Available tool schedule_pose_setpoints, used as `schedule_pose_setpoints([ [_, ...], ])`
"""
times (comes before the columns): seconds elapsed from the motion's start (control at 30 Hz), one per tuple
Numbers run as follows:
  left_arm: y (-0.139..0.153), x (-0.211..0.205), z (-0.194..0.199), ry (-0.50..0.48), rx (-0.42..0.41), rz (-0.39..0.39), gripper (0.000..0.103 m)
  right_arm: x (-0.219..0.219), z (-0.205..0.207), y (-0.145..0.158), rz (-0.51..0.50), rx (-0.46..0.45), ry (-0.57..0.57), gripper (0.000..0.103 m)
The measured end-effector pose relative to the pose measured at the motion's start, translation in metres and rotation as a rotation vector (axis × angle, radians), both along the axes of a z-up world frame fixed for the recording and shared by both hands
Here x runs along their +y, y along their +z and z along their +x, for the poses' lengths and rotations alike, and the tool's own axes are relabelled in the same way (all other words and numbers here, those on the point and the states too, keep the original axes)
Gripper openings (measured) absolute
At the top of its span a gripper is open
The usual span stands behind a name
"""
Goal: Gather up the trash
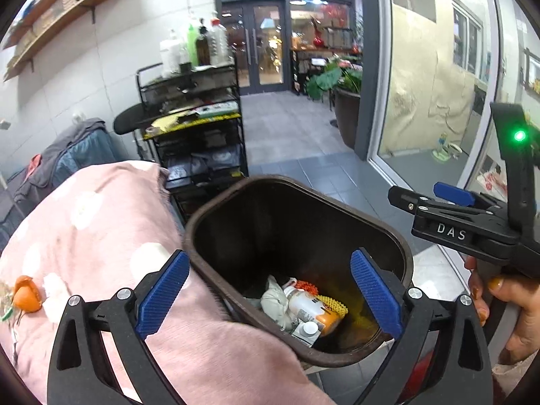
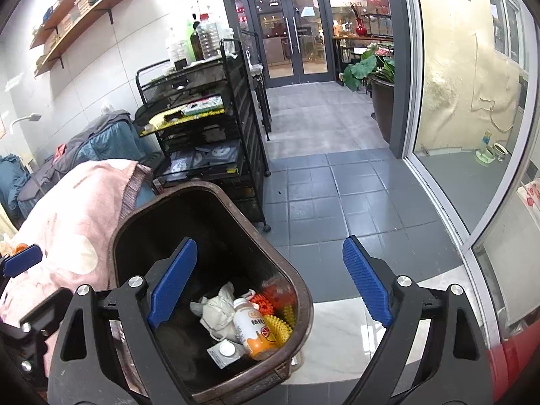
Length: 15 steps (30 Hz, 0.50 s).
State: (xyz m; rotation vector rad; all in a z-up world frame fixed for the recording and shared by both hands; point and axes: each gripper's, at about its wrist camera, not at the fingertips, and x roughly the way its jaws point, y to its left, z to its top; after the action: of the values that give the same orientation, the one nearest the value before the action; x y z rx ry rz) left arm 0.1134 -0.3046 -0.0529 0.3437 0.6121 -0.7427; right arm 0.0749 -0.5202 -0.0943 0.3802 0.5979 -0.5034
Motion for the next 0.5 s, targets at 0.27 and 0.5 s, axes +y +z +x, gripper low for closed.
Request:
schedule_pose_setpoints([
  [0.27,0.022,0.042,-0.009,0.076,-0.072,-0.055,0.096,0.019,0.008,0.015,-0.026,-0.047,0.062,0.087],
  [0.5,0.039,0.085,-0.011,0.178,-0.134,-0.095,0.096,0.053,0.019,0.032,-0.044,-0.105,0.173,0.087],
])
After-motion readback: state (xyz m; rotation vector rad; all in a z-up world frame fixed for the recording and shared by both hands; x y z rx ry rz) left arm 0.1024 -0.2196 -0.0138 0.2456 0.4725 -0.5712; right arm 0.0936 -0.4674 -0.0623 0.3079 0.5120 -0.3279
